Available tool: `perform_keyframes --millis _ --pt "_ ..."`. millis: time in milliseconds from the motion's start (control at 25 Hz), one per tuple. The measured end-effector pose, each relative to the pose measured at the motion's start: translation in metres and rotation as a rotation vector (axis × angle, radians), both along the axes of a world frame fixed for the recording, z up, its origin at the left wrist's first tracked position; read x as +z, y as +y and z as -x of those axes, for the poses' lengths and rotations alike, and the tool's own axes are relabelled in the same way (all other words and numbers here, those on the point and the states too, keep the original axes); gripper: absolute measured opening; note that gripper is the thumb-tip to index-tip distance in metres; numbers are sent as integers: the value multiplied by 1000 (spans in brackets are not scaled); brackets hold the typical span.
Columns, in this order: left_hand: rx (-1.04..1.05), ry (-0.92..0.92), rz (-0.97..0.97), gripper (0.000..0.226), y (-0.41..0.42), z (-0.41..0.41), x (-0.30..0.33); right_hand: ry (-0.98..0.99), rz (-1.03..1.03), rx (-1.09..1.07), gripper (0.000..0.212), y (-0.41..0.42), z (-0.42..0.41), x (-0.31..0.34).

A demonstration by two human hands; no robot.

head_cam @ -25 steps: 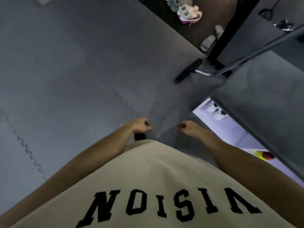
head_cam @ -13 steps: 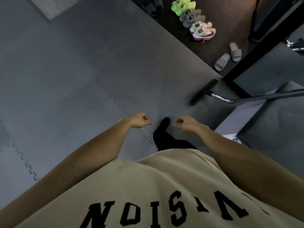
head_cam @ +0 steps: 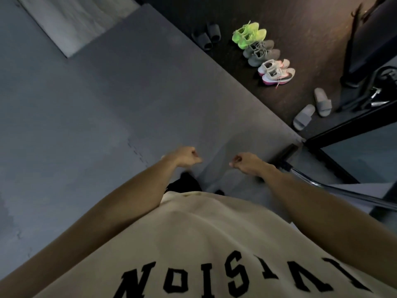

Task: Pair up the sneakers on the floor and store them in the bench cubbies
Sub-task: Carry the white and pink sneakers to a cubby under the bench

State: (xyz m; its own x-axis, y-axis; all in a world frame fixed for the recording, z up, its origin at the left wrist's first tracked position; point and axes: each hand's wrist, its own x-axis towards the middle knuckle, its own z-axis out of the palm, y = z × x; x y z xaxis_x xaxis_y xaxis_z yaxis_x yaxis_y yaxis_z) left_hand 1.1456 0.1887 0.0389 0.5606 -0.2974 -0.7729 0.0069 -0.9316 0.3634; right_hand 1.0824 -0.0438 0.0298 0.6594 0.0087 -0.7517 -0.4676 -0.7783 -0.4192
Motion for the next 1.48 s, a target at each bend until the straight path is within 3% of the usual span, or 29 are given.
perform_keyframes --millis 680,840,1160,1480 --pt "-478 -93 -22 53 -127 -459 12 26 -13 -547 36 -74 -351 -9" --pt "-526 -97 -25 53 -189 -535 10 35 -59 -680 40 -124 -419 -22" --pt "-579 -87 -50 53 -319 -658 12 46 11 -704 39 -251 -539 -2" --pt "-848 -112 -89 55 -476 -781 -25 95 43 -948 41 -350 -619 -25"
